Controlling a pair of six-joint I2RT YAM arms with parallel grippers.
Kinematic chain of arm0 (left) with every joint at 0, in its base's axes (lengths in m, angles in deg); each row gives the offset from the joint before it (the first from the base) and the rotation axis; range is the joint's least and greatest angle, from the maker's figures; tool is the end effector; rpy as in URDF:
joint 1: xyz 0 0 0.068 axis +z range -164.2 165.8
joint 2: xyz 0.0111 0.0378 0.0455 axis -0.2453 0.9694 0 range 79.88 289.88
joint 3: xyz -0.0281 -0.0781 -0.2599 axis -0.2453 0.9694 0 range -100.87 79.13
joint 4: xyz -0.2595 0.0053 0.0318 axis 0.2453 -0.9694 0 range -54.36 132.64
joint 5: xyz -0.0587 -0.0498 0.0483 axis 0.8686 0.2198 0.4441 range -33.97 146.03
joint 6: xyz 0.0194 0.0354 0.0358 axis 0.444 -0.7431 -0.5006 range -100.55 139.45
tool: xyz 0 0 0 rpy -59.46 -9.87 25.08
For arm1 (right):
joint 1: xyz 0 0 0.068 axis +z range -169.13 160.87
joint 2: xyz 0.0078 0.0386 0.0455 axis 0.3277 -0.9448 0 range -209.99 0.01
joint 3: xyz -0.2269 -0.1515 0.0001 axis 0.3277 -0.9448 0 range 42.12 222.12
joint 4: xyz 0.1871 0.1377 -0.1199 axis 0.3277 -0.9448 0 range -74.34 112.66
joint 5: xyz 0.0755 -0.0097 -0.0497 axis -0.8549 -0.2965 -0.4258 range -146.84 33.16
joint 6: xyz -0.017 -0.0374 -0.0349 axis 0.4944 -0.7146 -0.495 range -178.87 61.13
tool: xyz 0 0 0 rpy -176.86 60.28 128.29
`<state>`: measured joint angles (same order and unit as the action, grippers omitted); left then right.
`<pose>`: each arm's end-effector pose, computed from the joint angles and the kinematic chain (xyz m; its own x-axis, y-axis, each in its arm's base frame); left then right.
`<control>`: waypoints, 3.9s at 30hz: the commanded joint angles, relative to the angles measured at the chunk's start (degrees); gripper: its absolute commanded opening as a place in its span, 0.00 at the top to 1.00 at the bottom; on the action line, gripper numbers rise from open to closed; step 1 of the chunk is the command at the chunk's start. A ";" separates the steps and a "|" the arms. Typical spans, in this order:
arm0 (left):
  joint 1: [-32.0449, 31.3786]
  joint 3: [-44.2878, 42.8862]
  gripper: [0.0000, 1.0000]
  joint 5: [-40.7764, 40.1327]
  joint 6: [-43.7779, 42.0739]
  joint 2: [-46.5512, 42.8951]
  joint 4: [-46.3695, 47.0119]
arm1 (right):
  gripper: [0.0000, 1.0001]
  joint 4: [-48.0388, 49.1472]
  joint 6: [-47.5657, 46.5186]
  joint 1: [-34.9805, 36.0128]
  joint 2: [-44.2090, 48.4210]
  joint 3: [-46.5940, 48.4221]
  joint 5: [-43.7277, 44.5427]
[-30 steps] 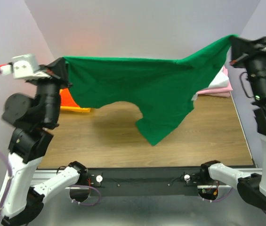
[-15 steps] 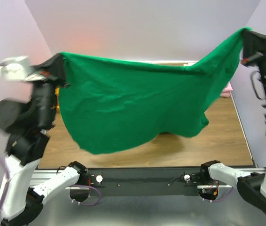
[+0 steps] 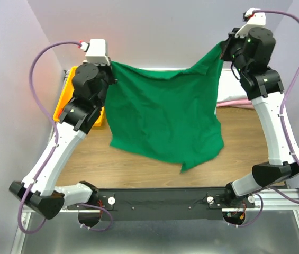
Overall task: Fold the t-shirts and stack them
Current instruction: Flatten the tshirt out
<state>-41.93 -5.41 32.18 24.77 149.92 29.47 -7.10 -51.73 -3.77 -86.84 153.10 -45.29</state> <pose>0.2357 -0.1076 0.4835 0.0141 -0.1033 -0.9945 0.0693 0.9924 -0.1021 0.3037 0.0761 0.5213 -0.1025 0.0981 -0.9899 -0.0551 0.9930 0.1041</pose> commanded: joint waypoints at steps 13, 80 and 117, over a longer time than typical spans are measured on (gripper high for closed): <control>0.48 0.95 1.00 9.52 -1.28 -24.85 1.13 | 1.00 4.18 -0.99 -0.24 18.28 7.32 -6.97; 1.36 37.34 0.24 29.39 17.97 24.34 22.13 | 0.00 19.74 15.71 -3.40 -7.63 -56.66 -20.78; 7.60 10.18 0.25 29.66 9.88 44.48 13.79 | 0.00 20.18 14.40 -6.83 -24.60 -37.85 -21.48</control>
<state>-34.78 8.01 63.43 36.79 193.94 46.32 14.85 -35.03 -10.35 -111.21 113.34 -64.19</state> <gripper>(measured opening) 0.756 0.997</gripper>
